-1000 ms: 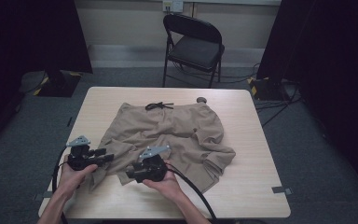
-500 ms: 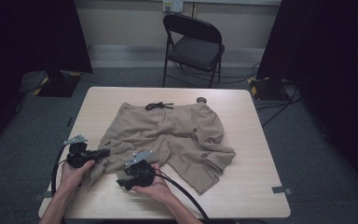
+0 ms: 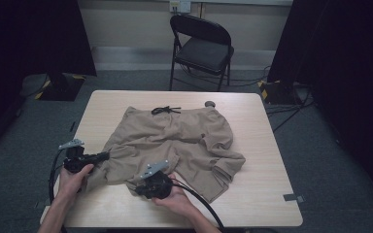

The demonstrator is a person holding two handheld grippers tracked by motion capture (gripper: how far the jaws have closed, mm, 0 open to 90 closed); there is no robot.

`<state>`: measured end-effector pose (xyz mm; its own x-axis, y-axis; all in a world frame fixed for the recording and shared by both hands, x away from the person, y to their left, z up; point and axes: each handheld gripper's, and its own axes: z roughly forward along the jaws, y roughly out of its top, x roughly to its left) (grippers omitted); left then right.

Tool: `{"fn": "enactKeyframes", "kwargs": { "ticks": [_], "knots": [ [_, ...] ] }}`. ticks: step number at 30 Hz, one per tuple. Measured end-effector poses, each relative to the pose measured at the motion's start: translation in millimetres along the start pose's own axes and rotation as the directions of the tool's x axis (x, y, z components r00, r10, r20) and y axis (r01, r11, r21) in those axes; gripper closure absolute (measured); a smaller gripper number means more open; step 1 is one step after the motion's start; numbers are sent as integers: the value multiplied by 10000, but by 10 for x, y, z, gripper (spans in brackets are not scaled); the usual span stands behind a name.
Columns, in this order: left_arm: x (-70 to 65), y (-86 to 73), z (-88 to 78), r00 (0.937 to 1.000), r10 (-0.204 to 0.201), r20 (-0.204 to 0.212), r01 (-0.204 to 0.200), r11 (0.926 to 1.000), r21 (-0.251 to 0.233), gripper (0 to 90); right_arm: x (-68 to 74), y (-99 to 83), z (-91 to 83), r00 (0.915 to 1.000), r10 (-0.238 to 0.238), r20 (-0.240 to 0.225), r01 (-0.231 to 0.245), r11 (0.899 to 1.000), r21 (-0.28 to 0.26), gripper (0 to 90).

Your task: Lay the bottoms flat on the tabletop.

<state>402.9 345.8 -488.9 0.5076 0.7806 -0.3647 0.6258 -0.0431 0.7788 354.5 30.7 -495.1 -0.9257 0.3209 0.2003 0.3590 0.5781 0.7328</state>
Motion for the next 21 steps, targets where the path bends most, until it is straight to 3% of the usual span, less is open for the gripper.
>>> {"fn": "enactKeyframes", "kwargs": {
  "ticks": [4,5,9,12,16,17,19,20,21],
  "knots": [
    [20,-1,-14,9999,-54,-92,54,10000,-11,880,-23,-155,-256,9999,122,12,-122,9999,-30,877],
    [21,-3,-16,9999,-130,-87,130,9999,-31,880,-43,-232,-408,9996,287,-23,-287,9993,-231,877],
    [29,-1,-22,9999,-129,-103,129,9999,-52,882,-116,-257,-597,9987,496,104,-492,9981,-364,878],
    [27,-6,-18,9997,13,-230,-11,10000,72,882,-146,-265,-802,9992,118,394,-119,9999,15,879],
    [8,-27,48,9997,73,-248,-64,9993,361,863,-246,-450,-1118,9971,607,458,-584,9970,-507,880],
    [3,-28,65,9994,169,-312,-155,9989,434,863,-246,-450,-1118,9971,607,458,-584,9970,-507,880],
    [-24,-31,103,9972,271,-693,-230,9980,591,807,-243,-533,-1140,9968,684,409,-666,9968,-439,881],
    [-28,-35,120,9980,114,-626,-79,9984,562,714,-226,-629,-1137,9964,789,324,-778,9964,-332,878],
    [-28,-35,120,9980,114,-626,-79,9984,562,676,-226,-629,-1137,9964,789,324,-778,9964,-332,878]
  ]
}}
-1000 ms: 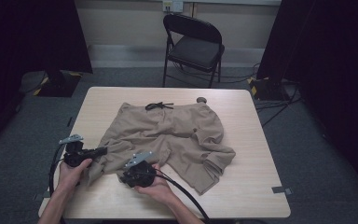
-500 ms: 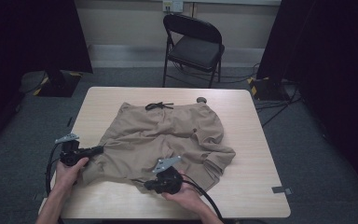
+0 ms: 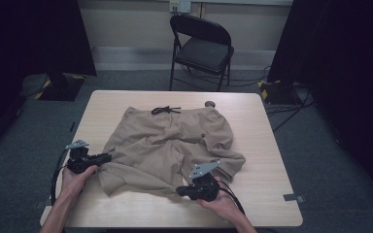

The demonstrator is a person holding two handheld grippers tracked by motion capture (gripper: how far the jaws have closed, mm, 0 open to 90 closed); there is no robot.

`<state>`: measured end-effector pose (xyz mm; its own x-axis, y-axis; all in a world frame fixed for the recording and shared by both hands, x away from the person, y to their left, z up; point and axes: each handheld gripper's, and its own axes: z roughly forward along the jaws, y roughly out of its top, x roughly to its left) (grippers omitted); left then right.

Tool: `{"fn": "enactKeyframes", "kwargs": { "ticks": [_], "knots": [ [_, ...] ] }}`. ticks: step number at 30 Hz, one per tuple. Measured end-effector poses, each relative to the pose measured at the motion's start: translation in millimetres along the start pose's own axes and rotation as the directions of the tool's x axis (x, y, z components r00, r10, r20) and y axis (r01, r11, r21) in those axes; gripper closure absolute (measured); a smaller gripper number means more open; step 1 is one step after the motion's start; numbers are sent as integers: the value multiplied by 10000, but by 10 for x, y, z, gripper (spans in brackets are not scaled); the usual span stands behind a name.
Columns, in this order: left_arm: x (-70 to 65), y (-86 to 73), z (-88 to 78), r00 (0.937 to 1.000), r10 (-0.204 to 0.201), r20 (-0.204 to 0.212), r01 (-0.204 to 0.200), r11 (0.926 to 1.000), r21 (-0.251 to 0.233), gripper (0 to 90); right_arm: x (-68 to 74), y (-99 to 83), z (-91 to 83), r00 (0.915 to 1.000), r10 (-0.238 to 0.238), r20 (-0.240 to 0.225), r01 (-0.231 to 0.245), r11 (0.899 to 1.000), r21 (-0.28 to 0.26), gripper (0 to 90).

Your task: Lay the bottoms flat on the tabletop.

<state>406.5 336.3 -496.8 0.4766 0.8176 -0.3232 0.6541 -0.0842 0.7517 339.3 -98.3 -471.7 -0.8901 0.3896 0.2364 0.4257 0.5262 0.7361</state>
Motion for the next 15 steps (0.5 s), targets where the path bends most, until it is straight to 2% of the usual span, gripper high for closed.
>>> {"fn": "enactKeyframes", "kwargs": {
  "ticks": [2,3,5,6,7,11,12,13,14,15],
  "knots": [
    [-28,9,-5,9998,170,79,-170,9999,-19,657,15,-69,16,9999,-23,-117,24,9999,98,845],
    [-55,20,-9,9993,330,201,-329,9995,-35,653,28,-79,25,9998,-17,-174,19,9999,108,771],
    [-107,33,-3,9986,462,261,-463,9989,19,647,39,-37,32,10000,31,-33,-31,10000,30,691],
    [-124,37,11,9977,616,266,-618,9981,69,651,42,5,33,10000,-11,-67,10,9999,-114,647],
    [-140,34,33,9977,607,302,-610,9981,102,667,48,58,33,10000,-28,-10,27,9996,-277,619],
    [-136,4,113,9973,695,254,-706,9965,458,748,147,307,128,9988,-367,-318,339,9958,-848,634],
    [-129,-3,121,9971,735,204,-744,9959,518,772,200,384,217,9971,-561,-511,517,9952,-829,644],
    [-127,-15,132,9974,703,171,-711,9962,511,792,274,483,379,9941,-828,-699,780,9945,-695,679],
    [-119,-16,129,9974,692,194,-701,9963,496,792,274,483,379,9941,-828,-699,780,9945,-695,679],
    [-115,-16,125,9977,670,57,-672,9966,468,790,346,592,571,9899,-967,-1040,901,9937,-666,709]
  ]
}}
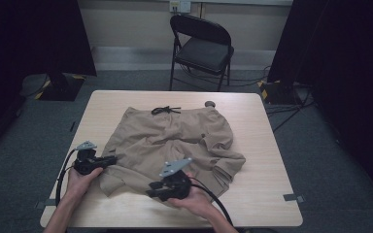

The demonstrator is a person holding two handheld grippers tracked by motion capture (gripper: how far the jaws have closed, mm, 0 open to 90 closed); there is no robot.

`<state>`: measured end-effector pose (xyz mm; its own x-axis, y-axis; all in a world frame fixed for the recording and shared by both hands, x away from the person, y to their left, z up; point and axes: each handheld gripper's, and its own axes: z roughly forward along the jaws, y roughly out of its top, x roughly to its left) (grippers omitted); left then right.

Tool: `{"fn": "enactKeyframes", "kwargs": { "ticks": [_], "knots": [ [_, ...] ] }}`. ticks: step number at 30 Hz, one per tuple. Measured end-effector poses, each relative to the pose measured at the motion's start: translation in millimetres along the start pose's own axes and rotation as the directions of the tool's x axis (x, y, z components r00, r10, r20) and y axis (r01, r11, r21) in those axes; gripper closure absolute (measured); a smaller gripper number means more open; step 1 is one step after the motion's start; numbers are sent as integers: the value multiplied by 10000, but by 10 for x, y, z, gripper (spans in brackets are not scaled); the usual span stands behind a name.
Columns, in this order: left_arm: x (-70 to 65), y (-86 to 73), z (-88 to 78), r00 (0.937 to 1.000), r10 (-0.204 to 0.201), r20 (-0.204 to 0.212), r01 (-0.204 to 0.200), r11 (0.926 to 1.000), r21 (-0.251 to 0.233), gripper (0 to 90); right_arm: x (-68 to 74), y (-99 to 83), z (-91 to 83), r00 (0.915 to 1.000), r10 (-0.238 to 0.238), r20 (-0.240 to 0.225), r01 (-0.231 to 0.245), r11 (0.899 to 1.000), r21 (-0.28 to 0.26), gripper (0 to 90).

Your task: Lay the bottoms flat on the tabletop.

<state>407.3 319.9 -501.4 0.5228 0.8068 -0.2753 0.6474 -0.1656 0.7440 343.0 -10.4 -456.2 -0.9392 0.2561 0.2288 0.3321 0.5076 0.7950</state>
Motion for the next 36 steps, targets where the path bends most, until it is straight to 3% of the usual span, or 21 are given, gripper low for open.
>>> {"fn": "enactKeyframes", "kwargs": {
  "ticks": [2,7,10,19,22,25,27,31,35,36],
  "knots": [
    [34,-6,-19,9993,-289,-220,285,9994,-175,750,22,102,205,9996,-119,-258,120,9999,40,719],
    [57,-17,-22,9993,-361,-104,358,9989,-294,743,50,303,579,9982,-363,-472,382,9985,400,690],
    [55,-15,-23,9997,-226,-112,223,9994,-259,737,9,467,855,9986,-455,-253,469,9973,572,617],
    [45,-15,-21,9996,-269,-36,268,9993,-258,707,-171,509,1207,9991,-229,355,190,9941,1072,539],
    [43,-13,-23,9998,-211,-37,210,9995,-220,696,-166,494,1262,9972,-391,640,313,9925,1180,608],
    [39,-12,-22,9998,-211,-31,210,9996,-214,690,-173,500,1282,9945,-546,899,429,9910,1269,788],
    [42,-13,-24,9997,-233,-5,233,9995,-234,687,-183,499,1282,9980,-285,571,210,9916,1279,883],
    [65,-15,-39,9998,-214,11,214,9996,-202,677,-119,516,1246,9993,84,-366,-51,9961,886,900],
    [80,-17,-61,9995,-305,38,306,9993,-224,656,48,605,1192,9911,59,-1331,7,9988,496,900],
    [85,-18,-67,9994,-317,100,320,9991,-281,648,146,654,1191,9861,-111,-1658,190,9988,462,900]
  ]
}}
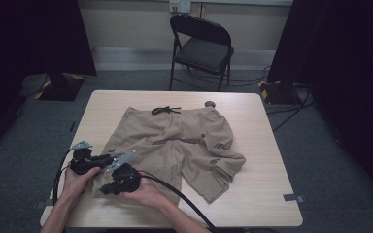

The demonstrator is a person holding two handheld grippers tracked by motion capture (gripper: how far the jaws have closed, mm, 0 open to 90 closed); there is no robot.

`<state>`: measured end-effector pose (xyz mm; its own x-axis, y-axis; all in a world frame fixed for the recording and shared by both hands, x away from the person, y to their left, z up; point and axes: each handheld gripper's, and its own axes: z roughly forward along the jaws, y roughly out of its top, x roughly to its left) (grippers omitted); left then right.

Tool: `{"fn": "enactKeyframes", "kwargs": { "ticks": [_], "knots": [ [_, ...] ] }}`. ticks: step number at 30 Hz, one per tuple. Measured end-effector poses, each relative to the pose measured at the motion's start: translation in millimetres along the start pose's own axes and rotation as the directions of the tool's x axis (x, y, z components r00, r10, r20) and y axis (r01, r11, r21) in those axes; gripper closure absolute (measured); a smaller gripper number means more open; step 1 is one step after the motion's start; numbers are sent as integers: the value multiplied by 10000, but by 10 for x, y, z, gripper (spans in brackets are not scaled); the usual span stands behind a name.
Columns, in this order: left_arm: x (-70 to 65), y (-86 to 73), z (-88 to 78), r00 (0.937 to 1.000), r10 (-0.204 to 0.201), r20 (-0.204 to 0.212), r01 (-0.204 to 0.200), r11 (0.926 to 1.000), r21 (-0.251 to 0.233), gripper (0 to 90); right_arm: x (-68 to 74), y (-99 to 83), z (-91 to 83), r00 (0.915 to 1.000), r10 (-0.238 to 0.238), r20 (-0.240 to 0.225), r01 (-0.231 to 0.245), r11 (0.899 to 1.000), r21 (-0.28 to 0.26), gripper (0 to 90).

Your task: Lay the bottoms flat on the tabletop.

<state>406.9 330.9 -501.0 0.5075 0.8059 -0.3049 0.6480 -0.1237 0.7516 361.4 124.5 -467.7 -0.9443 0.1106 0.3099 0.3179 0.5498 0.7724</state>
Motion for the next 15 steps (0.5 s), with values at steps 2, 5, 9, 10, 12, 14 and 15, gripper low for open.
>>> {"fn": "enactKeyframes", "kwargs": {
  "ticks": [2,5,9,10,12,14,15],
  "knots": [
    [-2,5,-23,10000,4,90,-4,10000,-73,645,43,20,14,9998,-91,-154,91,10000,-20,900],
    [-21,19,-54,9999,106,110,-103,9996,-249,612,132,34,97,9991,-203,-362,206,9997,103,871],
    [-33,29,-91,9998,194,27,-193,9989,-423,537,132,-22,174,9998,-119,-166,124,9995,304,650],
    [-34,32,-105,9997,261,24,-259,9987,-449,534,119,-33,157,10000,7,-64,-5,9996,278,624],
    [-36,40,-123,9994,345,95,-339,9981,-522,534,95,-47,64,10000,27,21,-27,10000,93,619],
    [-51,34,-113,9993,322,215,-309,9980,-557,575,68,-63,-78,9997,90,248,-88,9999,-99,618],
    [-58,29,-101,9989,401,227,-391,9983,-426,617,13,-109,-229,9977,56,669,-48,9999,-133,628]
  ]
}}
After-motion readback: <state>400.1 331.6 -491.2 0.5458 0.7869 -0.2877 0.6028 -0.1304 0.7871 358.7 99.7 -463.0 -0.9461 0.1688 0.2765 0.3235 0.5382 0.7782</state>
